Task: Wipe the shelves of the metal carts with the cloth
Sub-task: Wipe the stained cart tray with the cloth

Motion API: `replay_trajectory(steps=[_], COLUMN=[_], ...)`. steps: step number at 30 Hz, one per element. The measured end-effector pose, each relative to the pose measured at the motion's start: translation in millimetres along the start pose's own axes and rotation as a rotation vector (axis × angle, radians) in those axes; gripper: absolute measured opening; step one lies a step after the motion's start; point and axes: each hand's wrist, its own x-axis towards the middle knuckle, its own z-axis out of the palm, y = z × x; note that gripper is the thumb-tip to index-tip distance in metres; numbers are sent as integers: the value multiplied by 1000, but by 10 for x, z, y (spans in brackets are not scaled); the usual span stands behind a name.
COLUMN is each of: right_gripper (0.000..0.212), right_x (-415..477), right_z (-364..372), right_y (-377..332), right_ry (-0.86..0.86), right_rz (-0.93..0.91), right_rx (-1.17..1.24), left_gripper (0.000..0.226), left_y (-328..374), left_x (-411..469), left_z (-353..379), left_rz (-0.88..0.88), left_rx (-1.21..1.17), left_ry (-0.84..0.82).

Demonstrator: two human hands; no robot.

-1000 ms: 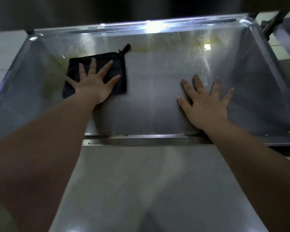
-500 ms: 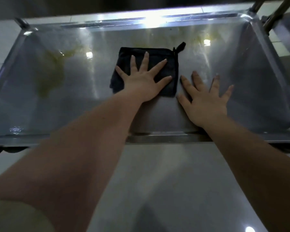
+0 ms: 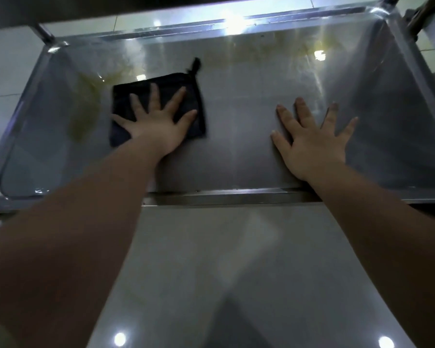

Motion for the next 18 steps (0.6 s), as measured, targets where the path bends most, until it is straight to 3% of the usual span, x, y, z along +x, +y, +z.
replay_trajectory(steps=[4,7,11,15,18], right_gripper=[64,64,65,64,64], right_x=[2,-18,-35,-43,-59], right_z=[-12,-14,-24,-32,-24], right_y=[20,62,88,58,11], right_ry=[-20,-44,-51,-50,-42], right_rz=[-12,-14,-31,-11,-1], right_rx=[-9,-6,6,5,-7], left_gripper=[70,71,68,69,65], left_y=[828,941,372,-521,-672], left_x=[-332,-474,-431,-297,-407], left_z=[131,166,92,-36,11], left_rz=[190,221,276,123,62], left_rx=[-25,-55,-8,12,27], left_ry=[13,9,28,-14,-21])
